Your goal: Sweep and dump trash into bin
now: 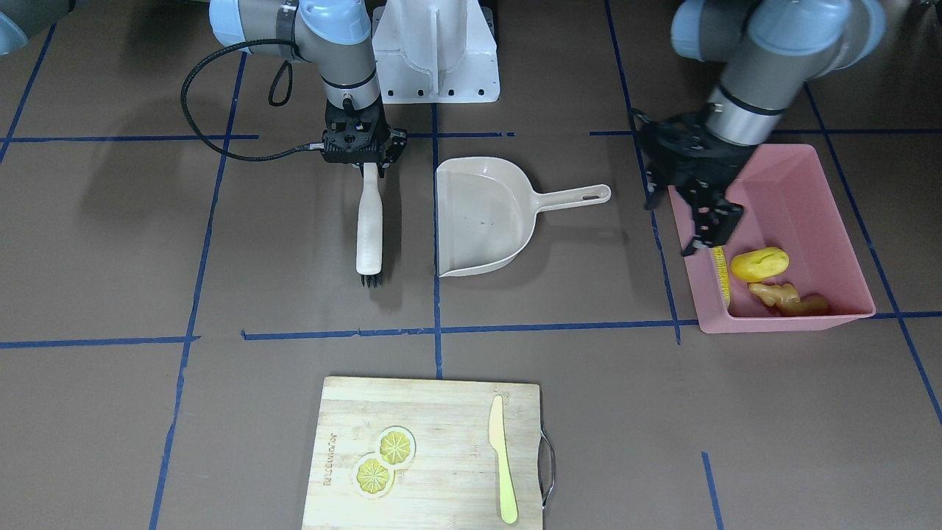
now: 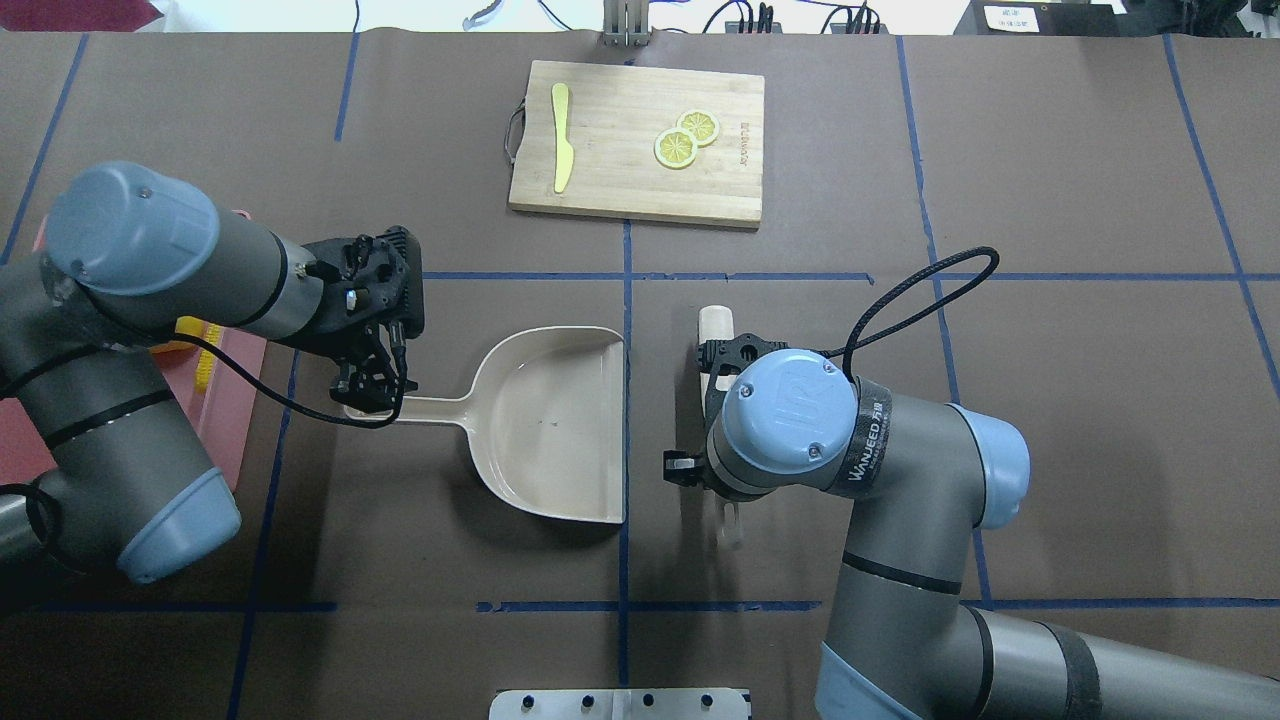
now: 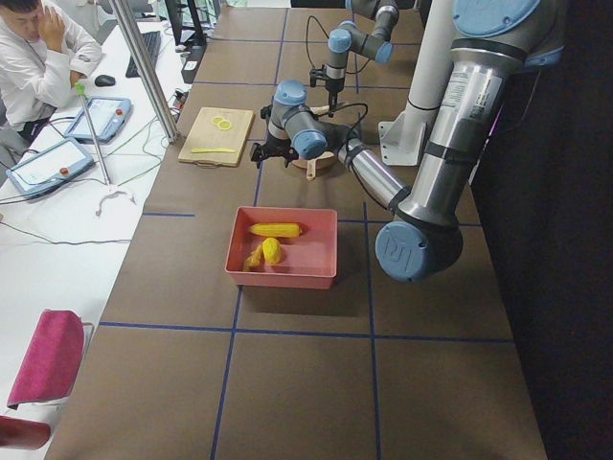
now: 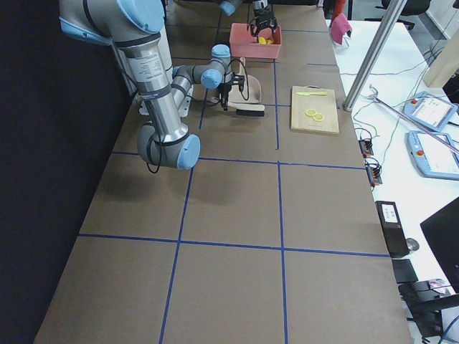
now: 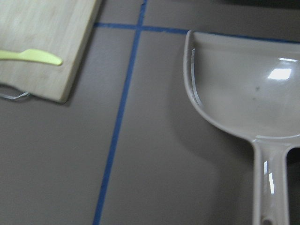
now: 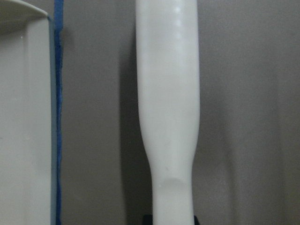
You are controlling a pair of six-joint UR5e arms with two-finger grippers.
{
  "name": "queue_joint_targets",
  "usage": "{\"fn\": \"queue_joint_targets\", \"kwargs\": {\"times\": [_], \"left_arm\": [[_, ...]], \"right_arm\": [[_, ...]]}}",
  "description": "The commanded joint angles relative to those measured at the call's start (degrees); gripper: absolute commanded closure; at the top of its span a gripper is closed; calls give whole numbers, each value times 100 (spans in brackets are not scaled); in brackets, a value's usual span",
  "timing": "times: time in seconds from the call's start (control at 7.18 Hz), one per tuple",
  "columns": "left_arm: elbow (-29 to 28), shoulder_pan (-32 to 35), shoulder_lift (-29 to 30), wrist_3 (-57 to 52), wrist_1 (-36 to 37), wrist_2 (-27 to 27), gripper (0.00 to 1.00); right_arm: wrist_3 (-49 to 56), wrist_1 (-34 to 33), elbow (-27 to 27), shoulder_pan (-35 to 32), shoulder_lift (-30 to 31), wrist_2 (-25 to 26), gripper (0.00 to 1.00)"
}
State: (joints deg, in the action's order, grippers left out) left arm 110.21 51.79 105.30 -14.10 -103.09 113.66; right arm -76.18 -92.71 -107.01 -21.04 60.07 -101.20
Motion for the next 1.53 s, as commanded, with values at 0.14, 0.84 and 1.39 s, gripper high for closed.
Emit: {"fn": "queue_joint_targets", "kwargs": {"times": [0.14, 0.84, 1.39], "left_arm": [[-733, 980, -404, 758, 333, 557, 0], [-1423, 3545, -766, 926, 2854, 1879, 0], [-1432, 3811, -1643, 84, 2724, 2097, 0]], "right_arm": [[15, 25, -4, -23, -13, 39, 100], [32, 25, 4, -120, -13, 39, 100], [102, 16, -206, -242, -4, -57, 100]]}}
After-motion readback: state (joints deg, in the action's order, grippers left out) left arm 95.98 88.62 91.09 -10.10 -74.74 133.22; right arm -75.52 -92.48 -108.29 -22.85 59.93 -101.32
